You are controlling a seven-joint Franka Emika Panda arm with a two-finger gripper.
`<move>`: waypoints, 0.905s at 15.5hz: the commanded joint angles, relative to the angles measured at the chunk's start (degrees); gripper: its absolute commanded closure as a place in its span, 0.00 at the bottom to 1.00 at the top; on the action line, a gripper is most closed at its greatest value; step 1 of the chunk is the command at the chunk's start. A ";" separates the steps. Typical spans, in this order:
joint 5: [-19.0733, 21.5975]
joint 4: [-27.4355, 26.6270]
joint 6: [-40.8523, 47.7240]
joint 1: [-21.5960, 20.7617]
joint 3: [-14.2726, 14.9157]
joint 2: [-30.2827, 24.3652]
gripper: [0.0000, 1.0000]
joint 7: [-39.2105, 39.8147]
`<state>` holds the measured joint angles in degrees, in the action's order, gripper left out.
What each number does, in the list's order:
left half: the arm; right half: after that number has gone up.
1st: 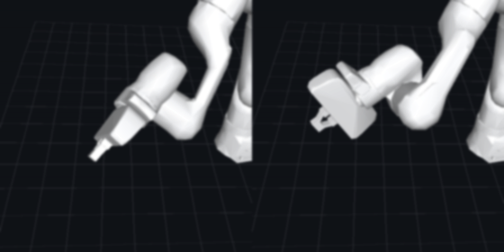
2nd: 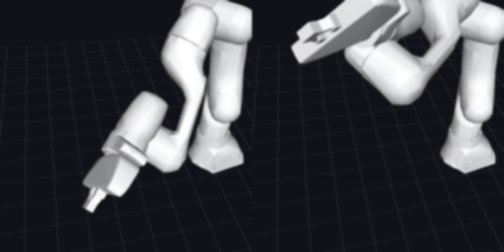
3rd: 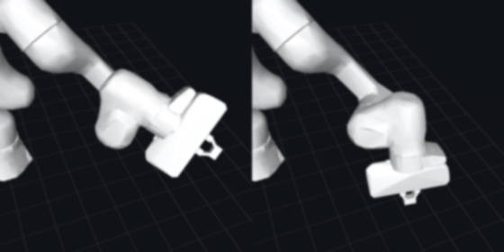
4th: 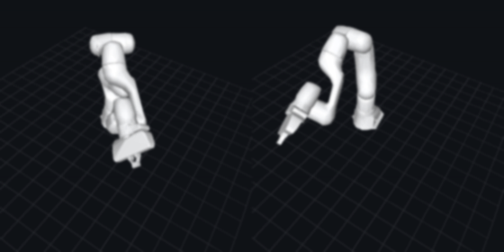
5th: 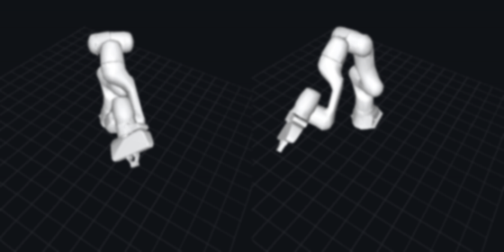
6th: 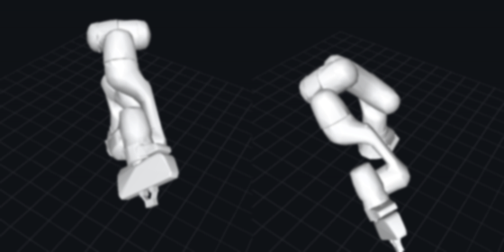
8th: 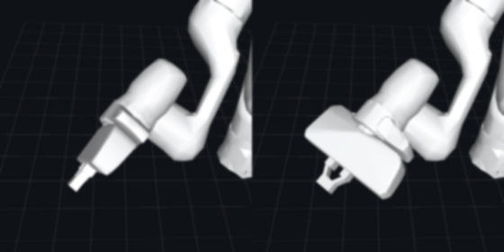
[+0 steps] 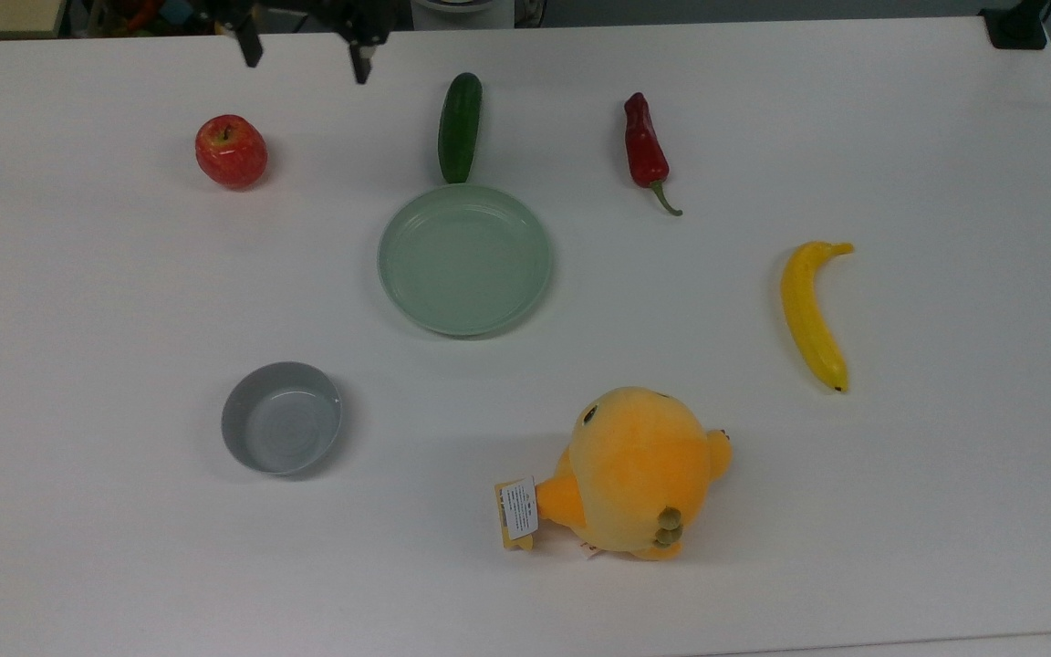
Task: Put the red apple in the bowl
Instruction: 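Move the open gripper over to the red apple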
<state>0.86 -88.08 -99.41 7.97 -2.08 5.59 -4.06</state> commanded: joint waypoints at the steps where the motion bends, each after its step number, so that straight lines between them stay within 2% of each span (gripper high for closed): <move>1: -2.69 -1.04 1.67 5.81 0.15 1.44 0.00 5.18; 5: -2.88 -5.96 3.60 13.46 0.06 0.12 0.00 17.40; 6: -2.79 -6.31 3.52 15.13 -0.03 -0.05 0.00 18.73; 7: -2.70 -8.84 3.00 17.49 -0.03 -1.62 0.00 19.43; 8: -2.88 -12.00 0.64 18.21 -0.03 -3.12 0.00 20.22; 10: -2.70 -26.19 -14.41 20.40 -0.03 -10.03 0.00 20.76; 11: -2.61 -31.40 -20.32 20.76 -0.03 -11.99 0.00 20.85; 14: -1.65 -33.38 -24.16 21.03 -0.03 -10.78 0.00 20.15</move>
<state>-1.60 -113.28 -117.50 28.50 -1.58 -0.96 15.65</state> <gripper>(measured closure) 0.000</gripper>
